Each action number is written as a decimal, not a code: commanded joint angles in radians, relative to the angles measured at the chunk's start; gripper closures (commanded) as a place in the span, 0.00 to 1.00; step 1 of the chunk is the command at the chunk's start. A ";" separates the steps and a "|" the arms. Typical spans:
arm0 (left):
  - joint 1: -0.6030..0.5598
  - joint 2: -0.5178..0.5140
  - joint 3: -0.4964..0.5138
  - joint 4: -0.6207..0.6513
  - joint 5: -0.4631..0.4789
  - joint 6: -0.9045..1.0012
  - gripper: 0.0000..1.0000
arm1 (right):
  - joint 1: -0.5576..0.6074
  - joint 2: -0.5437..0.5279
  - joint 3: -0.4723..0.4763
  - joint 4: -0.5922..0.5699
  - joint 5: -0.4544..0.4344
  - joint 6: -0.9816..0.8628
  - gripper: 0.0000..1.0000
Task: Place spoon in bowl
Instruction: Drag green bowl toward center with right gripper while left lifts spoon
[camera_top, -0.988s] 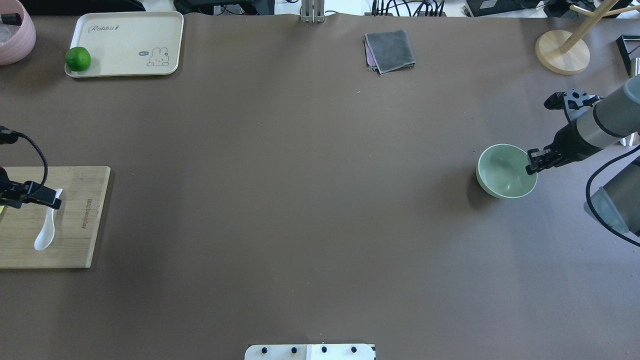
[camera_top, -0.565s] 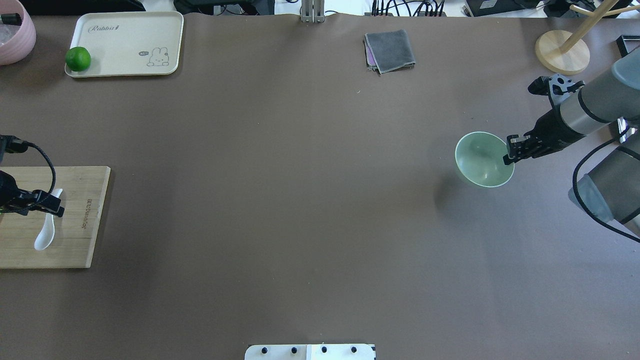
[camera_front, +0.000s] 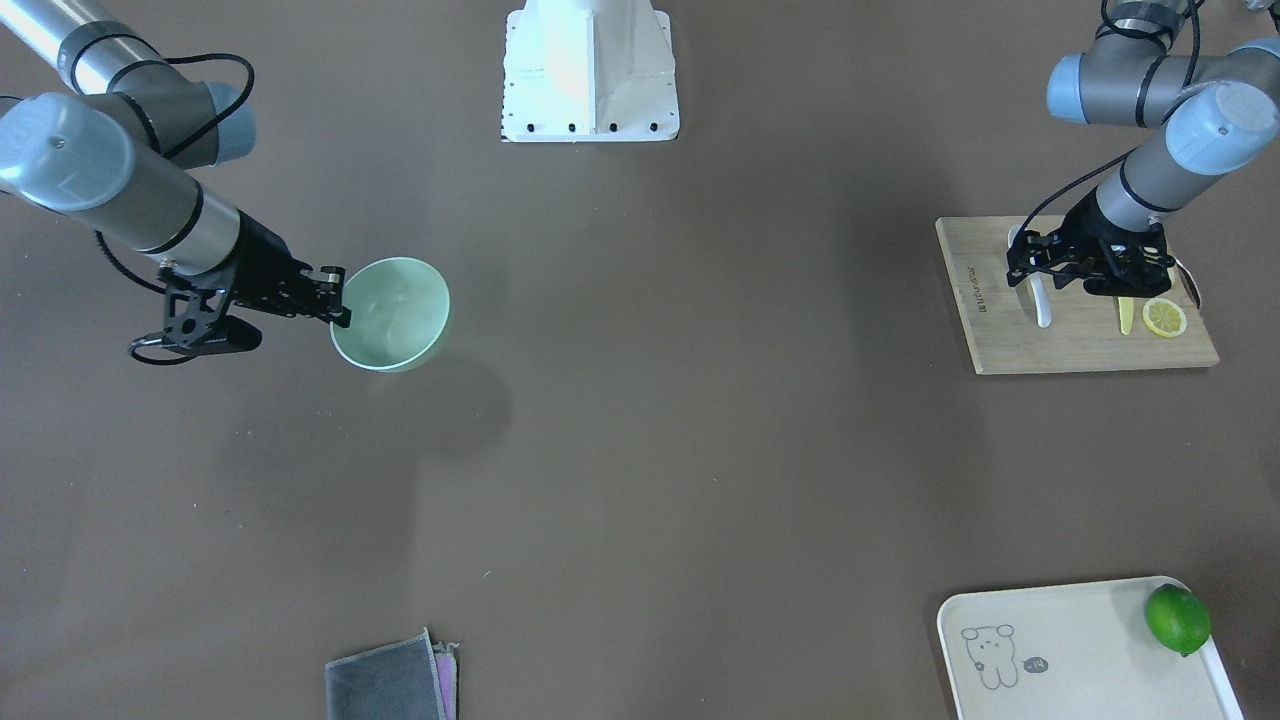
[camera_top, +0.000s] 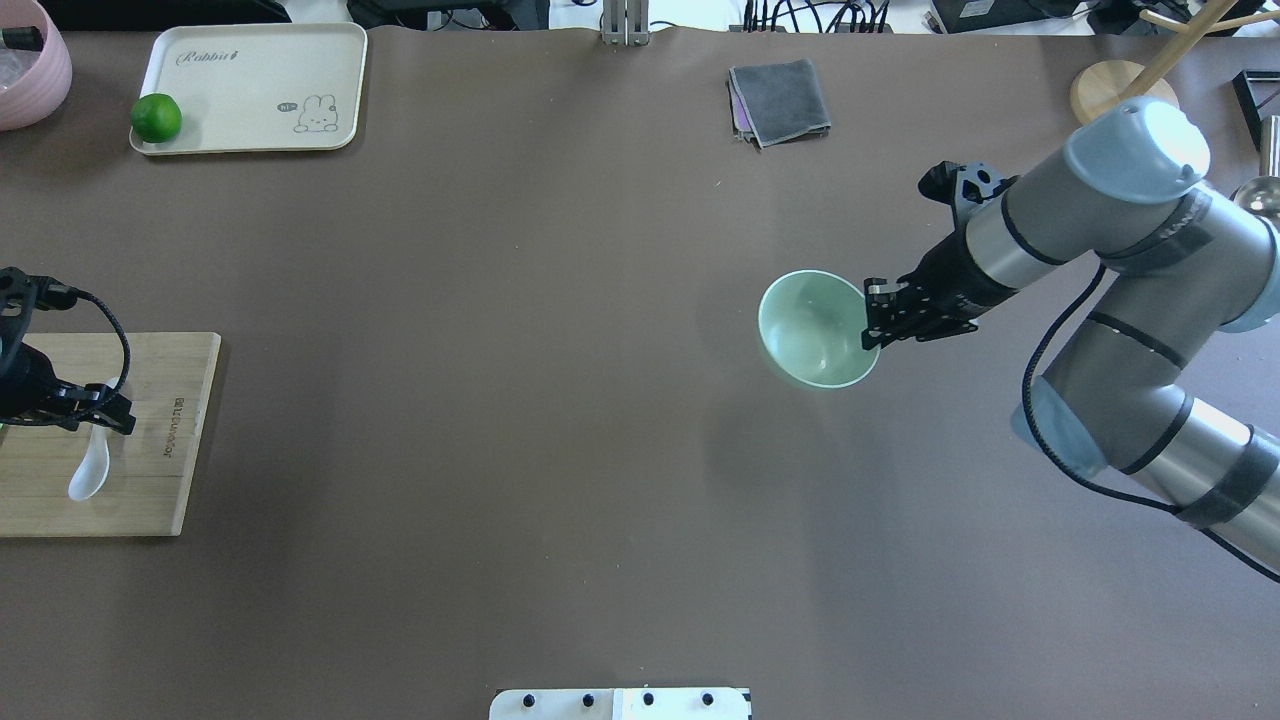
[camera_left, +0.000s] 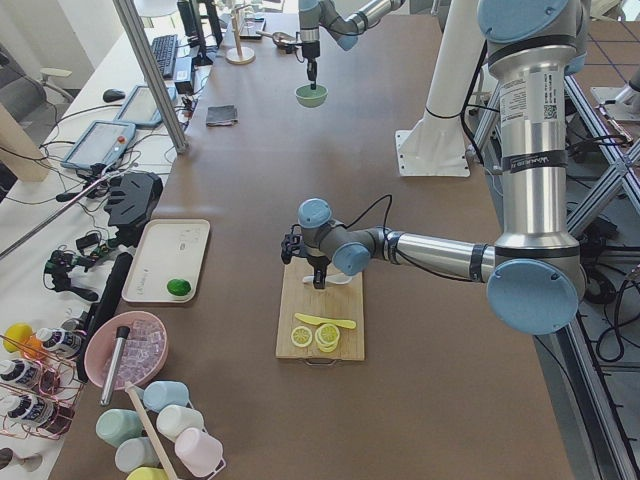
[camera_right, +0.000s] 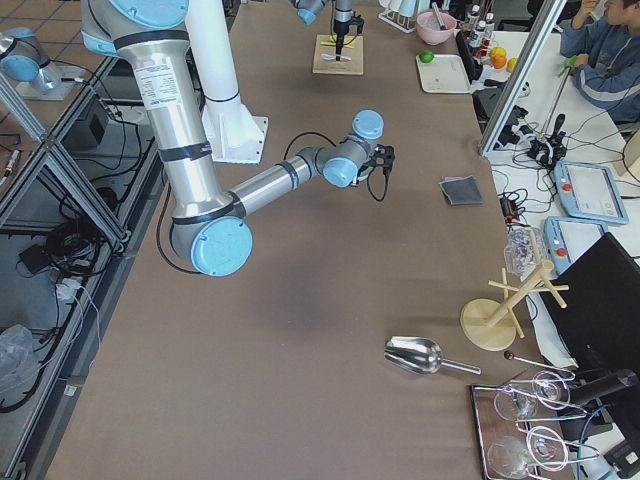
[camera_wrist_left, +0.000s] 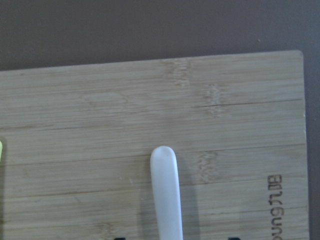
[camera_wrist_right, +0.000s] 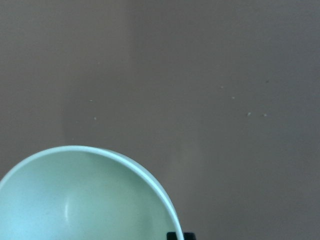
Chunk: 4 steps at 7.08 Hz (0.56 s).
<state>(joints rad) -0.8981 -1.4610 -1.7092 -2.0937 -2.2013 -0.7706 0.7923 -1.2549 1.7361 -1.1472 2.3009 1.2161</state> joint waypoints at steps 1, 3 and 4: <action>0.001 -0.007 0.003 0.000 0.002 -0.003 0.67 | -0.126 0.058 0.005 0.003 -0.092 0.117 1.00; 0.001 -0.007 0.005 0.001 0.002 -0.006 1.00 | -0.221 0.113 -0.004 0.004 -0.178 0.198 1.00; 0.001 -0.009 0.000 0.001 0.000 -0.006 1.00 | -0.249 0.123 -0.006 0.004 -0.205 0.212 1.00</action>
<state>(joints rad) -0.8974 -1.4683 -1.7058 -2.0929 -2.2000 -0.7754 0.5883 -1.1535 1.7343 -1.1427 2.1373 1.3948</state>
